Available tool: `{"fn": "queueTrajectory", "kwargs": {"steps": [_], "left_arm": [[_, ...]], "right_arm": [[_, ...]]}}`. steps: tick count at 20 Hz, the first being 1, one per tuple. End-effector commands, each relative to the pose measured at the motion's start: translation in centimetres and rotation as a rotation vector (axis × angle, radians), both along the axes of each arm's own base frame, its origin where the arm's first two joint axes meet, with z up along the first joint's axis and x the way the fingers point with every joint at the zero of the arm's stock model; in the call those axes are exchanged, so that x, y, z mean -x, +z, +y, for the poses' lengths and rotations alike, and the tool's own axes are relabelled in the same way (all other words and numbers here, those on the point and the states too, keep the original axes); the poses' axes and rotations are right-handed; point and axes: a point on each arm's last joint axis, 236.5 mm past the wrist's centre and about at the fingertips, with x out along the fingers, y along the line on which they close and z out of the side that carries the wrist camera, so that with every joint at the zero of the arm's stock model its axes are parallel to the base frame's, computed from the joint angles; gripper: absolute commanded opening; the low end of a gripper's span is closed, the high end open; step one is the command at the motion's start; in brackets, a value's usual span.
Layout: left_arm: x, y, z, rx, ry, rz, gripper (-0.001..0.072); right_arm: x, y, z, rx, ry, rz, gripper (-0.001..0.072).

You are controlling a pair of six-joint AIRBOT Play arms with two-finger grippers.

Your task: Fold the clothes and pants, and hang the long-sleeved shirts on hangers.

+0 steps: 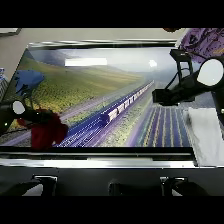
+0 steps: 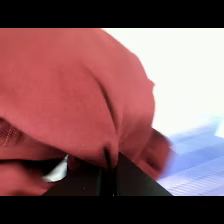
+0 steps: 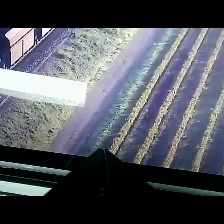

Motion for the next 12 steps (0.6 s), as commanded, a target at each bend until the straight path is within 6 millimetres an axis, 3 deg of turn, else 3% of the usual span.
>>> {"fn": "queueTrajectory", "kwargs": {"steps": [1,2,4,6,7,8,9,11,12], "left_arm": [[-1.7,6.6,-12.7,0.338,-0.089,-0.15,0.0015],[-2.2,8.8,-16.4,0.446,-0.093,-0.195,0.0015],[-3.0,12.1,-21.9,0.61,-0.053,-0.287,0.0015],[-3.3,13.0,-25.4,0.676,-0.028,-0.335,0.0014],[-3.2,12.1,-26.8,0.681,-0.032,-0.323,0.0014],[-3.0,10.4,-27.9,0.671,-0.042,-0.292,0.0014],[-2.7,8.2,-28.8,0.651,-0.048,-0.249,0.0015],[-2.7,4.1,-29.4,0.612,-0.039,-0.176,0.0047],[-2.9,2.9,-29.2,0.598,-0.027,-0.155,0.0195]], "right_arm": [[0.7,0.7,-0.3,-0.011,-0.036,-0.004,0.0032],[0.8,1.2,-0.5,-0.007,-0.04,-0.018,0.0033],[1.4,2.0,-1.2,0.009,-0.052,-0.039,0.0033],[2.3,2.6,-2.2,0.036,-0.064,-0.043,0.0034],[2.8,2.8,-2.6,0.048,-0.069,-0.042,0.004],[3.3,3.0,-3.0,0.059,-0.074,-0.041,0.0091],[3.7,3.2,-3.2,0.063,-0.076,-0.038,0.0096],[4.2,3.4,-3.5,0.068,-0.077,-0.033,0.0096],[4.2,3.4,-3.4,0.069,-0.07,-0.035,0.01]]}}
